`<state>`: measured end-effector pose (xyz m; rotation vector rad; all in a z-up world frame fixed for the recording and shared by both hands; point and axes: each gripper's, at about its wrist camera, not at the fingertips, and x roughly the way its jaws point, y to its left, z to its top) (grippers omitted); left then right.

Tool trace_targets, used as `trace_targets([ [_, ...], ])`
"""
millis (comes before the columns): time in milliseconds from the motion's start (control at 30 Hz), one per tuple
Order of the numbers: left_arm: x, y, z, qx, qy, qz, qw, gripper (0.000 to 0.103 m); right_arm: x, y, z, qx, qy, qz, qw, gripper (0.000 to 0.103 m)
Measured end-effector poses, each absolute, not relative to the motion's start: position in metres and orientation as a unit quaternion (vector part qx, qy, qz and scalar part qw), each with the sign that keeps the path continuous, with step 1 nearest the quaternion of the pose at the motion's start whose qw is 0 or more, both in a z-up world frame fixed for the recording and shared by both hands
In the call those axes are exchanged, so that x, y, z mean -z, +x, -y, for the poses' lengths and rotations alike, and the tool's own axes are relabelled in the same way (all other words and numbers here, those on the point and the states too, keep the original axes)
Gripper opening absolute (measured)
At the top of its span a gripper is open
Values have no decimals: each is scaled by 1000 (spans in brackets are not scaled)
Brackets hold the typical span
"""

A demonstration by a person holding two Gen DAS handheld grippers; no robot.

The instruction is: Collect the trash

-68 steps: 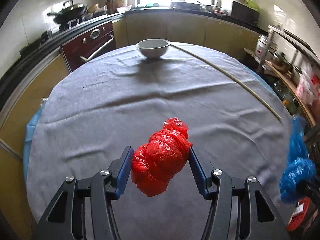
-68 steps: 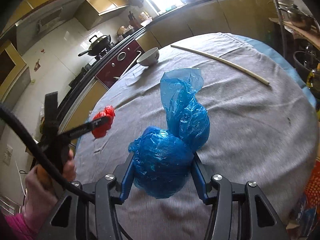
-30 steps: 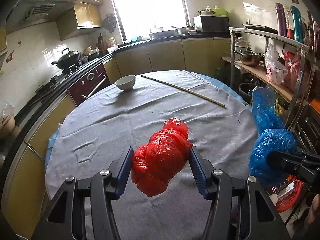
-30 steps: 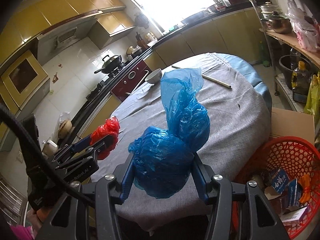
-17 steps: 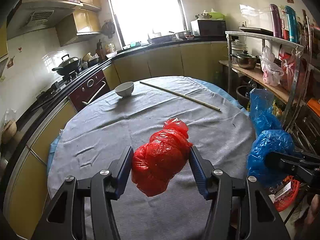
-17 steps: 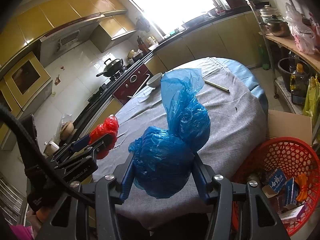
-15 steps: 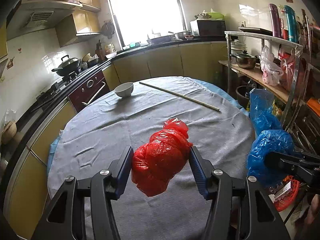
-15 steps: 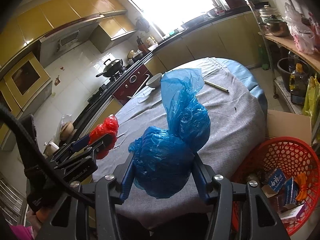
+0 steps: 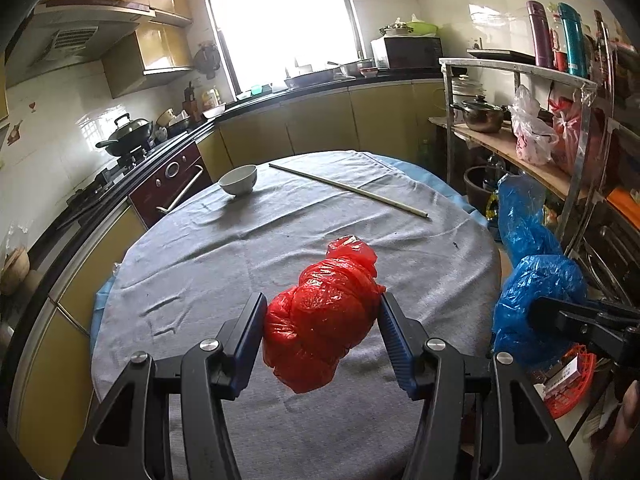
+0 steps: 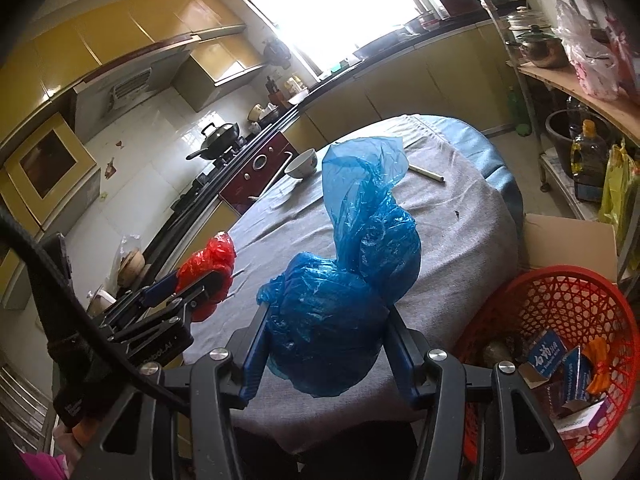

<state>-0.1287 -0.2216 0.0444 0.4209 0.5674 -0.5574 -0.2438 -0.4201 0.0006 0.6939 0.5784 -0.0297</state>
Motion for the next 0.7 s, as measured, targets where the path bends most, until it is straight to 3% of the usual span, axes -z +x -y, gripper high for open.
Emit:
trace_targets([
  [700,-42,-142,236,285,216,-272,893,59,0,-263,429,35,347,-271,897,57],
])
